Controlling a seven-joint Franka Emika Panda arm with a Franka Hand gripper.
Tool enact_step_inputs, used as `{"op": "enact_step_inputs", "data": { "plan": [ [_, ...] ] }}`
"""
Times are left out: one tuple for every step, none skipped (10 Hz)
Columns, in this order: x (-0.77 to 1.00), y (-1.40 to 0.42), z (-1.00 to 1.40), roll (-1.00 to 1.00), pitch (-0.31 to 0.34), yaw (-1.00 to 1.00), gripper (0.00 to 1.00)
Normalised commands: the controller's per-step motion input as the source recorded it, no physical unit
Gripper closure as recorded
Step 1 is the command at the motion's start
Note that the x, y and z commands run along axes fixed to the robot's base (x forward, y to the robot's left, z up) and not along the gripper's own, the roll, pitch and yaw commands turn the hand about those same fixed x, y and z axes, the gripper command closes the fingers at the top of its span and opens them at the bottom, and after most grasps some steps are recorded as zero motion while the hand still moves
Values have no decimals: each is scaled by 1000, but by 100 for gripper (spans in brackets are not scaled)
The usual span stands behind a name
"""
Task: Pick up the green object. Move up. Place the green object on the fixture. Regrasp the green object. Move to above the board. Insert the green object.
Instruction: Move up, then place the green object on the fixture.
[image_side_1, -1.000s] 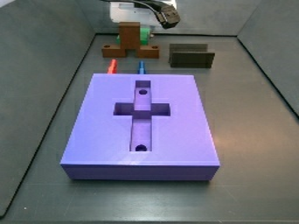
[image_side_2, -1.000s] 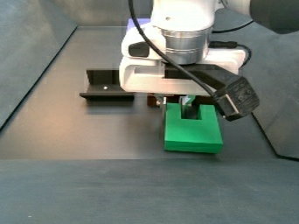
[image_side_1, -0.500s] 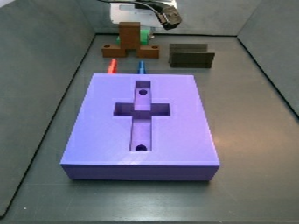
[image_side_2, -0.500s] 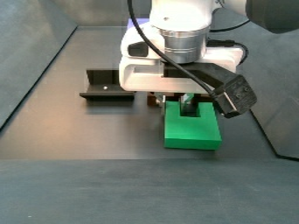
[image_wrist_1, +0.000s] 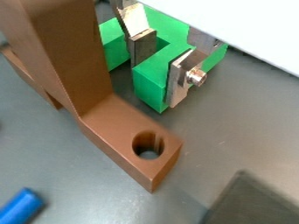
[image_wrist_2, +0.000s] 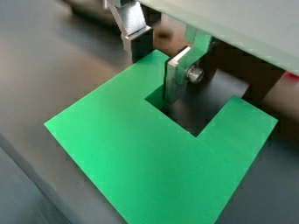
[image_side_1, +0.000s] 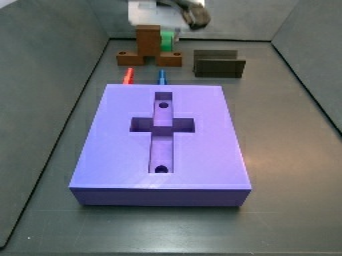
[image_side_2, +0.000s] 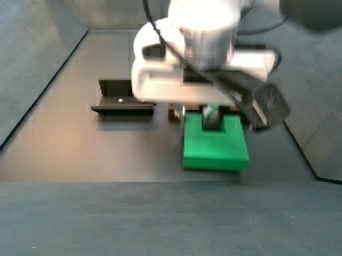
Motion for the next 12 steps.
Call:
{"op": "enact_step_inputs", "data": {
  "plan": [
    [-58,-72,687,-27,76,-17,100],
    [-16,-32,266,34,63,-5,100],
    [0,-37,0,-9,0,0,100],
    [371,414,180,-863,63,-174,100],
    [509,183,286,-1000,86,-51,100],
    [569,114,277,-1000,111,-60,100],
    [720,0,291,-1000,166,-120,100],
    [717,0,291,-1000,169,-123,100],
    [723,0,291,-1000,169,-123,100],
    [754,0,286,-1000,151,-129,100],
    [757,-3,234,-1000,126,-126,100],
    [794,-14,151,-1000,123,-71,100]
  ]
}}
